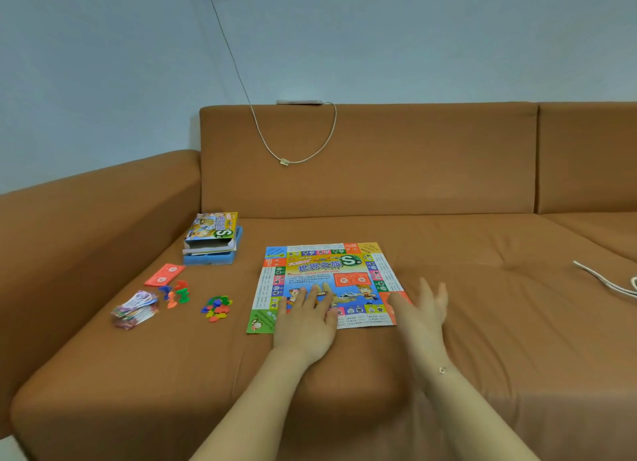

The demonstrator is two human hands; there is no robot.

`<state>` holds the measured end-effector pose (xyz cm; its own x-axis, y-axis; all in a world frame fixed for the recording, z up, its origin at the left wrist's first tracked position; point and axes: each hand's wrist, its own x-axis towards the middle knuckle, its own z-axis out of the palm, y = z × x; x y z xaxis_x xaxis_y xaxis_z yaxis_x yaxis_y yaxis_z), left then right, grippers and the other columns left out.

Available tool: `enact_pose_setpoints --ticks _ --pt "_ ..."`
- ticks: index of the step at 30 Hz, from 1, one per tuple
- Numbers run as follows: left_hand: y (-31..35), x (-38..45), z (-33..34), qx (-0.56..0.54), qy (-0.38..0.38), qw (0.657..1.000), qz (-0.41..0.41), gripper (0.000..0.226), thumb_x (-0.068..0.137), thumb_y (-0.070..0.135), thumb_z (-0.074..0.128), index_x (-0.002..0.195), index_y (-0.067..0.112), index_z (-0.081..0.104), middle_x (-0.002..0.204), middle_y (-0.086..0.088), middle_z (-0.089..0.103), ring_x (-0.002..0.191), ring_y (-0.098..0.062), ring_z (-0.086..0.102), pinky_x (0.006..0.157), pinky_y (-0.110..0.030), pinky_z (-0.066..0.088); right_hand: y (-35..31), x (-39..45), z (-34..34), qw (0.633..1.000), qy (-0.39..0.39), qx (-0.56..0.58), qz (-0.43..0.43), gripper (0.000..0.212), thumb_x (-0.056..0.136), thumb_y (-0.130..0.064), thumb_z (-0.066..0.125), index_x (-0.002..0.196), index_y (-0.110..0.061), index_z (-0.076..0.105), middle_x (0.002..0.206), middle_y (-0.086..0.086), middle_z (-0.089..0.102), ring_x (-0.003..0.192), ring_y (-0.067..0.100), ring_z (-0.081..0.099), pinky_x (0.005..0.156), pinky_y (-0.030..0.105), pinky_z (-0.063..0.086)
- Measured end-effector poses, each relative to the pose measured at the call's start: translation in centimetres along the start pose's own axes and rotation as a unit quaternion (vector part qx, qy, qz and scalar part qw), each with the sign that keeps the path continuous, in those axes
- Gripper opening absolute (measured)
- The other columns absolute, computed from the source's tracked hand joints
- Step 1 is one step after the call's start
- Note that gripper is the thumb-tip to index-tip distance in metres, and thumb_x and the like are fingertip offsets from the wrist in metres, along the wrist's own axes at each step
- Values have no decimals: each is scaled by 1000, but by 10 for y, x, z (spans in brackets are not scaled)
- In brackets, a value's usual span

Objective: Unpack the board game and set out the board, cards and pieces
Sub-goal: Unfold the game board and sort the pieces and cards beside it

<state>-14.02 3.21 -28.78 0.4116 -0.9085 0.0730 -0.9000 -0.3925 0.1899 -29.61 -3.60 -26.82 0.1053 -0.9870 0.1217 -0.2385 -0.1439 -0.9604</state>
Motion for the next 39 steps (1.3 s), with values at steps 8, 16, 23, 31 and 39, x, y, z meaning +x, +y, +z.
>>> enact_pose_setpoints --ticks 8,16,23,31,39 --pt "-11 4 -4 -2 -22 999 23 48 101 43 15 149 42 11 160 10 2 147 -12 -4 118 -47 -5 13 15 24 848 -213 -445 -193 57 101 -42 25 151 -17 16 160 2 9 148 16 6 119 35 6" --pt "-19 0 -3 7 -8 1000 4 51 102 42 13 151 34 6 160 6 0 147 -12 -5 119 -46 -4 15 4 29 820 -216 -492 -200 61 101 -46 15 152 -13 6 161 3 1 148 15 -2 119 37 -1" --pt "-62 -27 -23 -32 141 989 -7 42 97 31 38 139 30 43 144 9 44 137 -11 33 113 -36 18 6 -13 63 841 -204 -417 -280 51 101 -41 27 144 -14 34 155 4 25 144 20 18 117 33 15" --pt "-161 -53 -53 -149 331 927 -98 28 86 1 51 103 16 67 105 3 60 103 -18 52 83 -27 40 -21 -51 140 824 -214 -289 -438 30 94 -26 47 117 -13 61 126 1 54 117 22 46 98 31 38" --pt "-204 -64 -62 -205 368 896 -139 24 84 3 62 105 15 64 103 -1 52 88 -20 58 75 -30 44 -54 -52 198 857 -250 -169 -419 22 89 -20 58 109 -18 68 106 -2 60 103 16 51 88 25 41"
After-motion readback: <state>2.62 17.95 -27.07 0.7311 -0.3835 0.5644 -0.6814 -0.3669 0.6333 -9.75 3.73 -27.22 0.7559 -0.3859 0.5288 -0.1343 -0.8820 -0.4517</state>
